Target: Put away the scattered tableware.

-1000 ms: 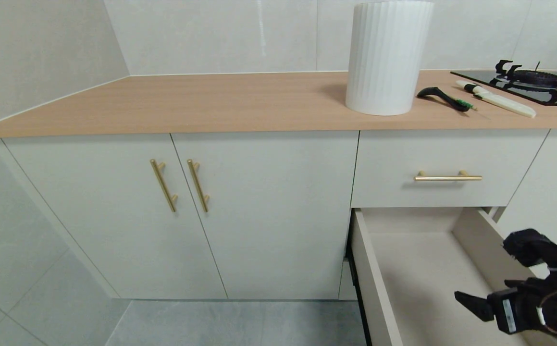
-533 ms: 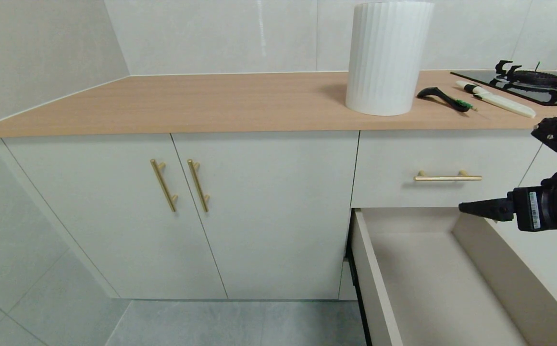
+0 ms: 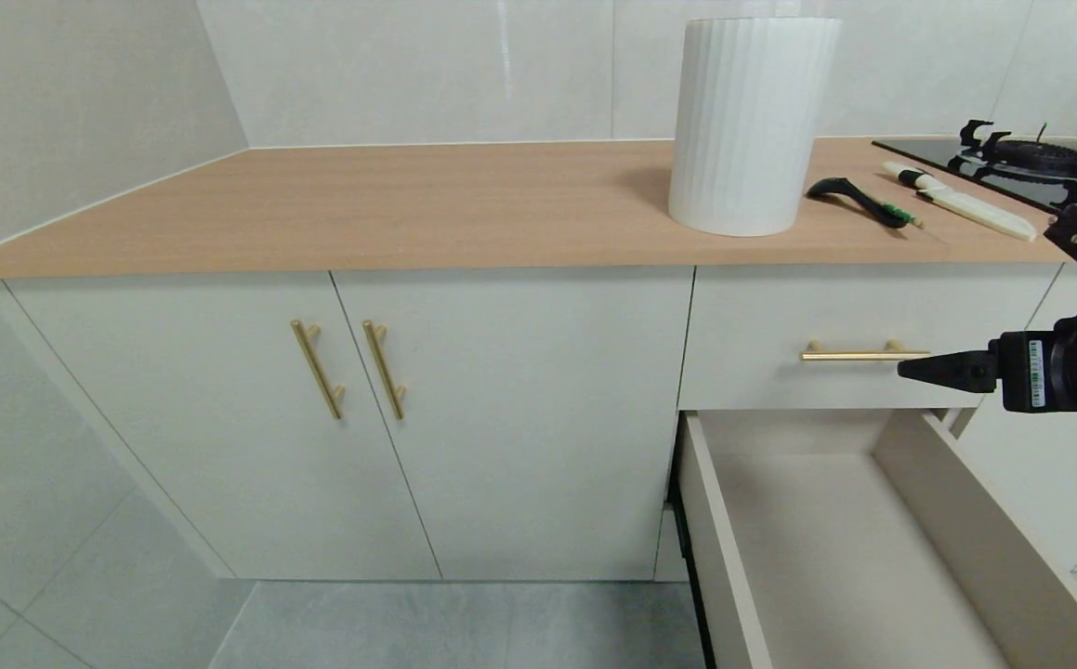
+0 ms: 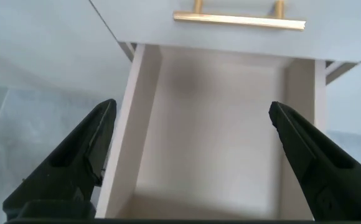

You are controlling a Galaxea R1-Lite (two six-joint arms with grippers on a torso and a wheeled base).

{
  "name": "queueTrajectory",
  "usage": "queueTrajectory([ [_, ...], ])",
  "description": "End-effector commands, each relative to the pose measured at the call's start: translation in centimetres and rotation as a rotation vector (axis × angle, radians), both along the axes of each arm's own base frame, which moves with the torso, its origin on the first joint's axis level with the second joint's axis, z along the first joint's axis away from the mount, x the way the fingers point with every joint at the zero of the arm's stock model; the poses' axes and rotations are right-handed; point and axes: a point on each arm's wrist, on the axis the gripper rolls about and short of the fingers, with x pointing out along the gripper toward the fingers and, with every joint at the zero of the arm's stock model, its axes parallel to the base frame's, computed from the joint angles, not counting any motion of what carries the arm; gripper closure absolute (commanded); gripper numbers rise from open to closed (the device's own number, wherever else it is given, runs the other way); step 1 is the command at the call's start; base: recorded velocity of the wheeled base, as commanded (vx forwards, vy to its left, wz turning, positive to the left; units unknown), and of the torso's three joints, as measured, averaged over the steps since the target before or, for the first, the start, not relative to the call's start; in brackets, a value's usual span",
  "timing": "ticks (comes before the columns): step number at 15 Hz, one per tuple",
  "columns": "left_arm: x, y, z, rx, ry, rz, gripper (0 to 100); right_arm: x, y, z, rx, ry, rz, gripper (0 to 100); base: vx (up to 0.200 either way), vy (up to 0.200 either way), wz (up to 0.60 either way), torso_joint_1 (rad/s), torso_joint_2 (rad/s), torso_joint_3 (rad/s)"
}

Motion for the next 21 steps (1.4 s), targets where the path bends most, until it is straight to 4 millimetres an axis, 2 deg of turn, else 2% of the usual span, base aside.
queueTrajectory([
  [1, 0.0, 0.0, 0.0, 0.000, 0.000, 0.000, 0, 0.1, 0.0, -0.1, -0.001, 0.002, -0.001, 0, 0.000, 0.000, 0.00, 0.163, -0.35, -0.281],
  [4, 0.0, 0.0, 0.0, 0.000, 0.000, 0.002, 0, 0.3, 0.0, -0.2, -0.002, 0.009, -0.001, 0, 0.000, 0.000, 0.00, 0.061, -0.54, -0.284],
  [11, 0.0, 0.0, 0.0, 0.000, 0.000, 0.002, 0, 1.2, 0.1, -0.9, -0.022, 0.032, 0.005, 0, 0.000, 0.000, 0.00, 0.236, -0.47, -0.276],
  [14, 0.0, 0.0, 0.0, 0.000, 0.000, 0.000, 0, 1.8, 0.2, -0.8, -0.020, -0.002, 0.001, 0, 0.000, 0.000, 0.00, 0.087, -0.18, -0.105],
  [15, 0.0, 0.0, 0.0, 0.000, 0.000, 0.002, 0, 2.7, 0.3, -0.2, -0.016, -0.035, 0.002, 0, 0.000, 0.000, 0.00, 0.036, -0.06, -0.022],
  [17, 0.0, 0.0, 0.0, 0.000, 0.000, 0.000, 0, 6.5, 0.9, 0.5, -0.018, -0.059, -0.018, 0, 0.000, 0.000, 0.00, 0.000, 0.00, 0.000],
  [21, 0.0, 0.0, 0.0, 0.000, 0.000, 0.002, 0, 12.7, 0.8, -1.2, -0.079, 0.014, -0.146, 0, 0.000, 0.000, 0.00, 0.000, 0.00, 0.000],
])
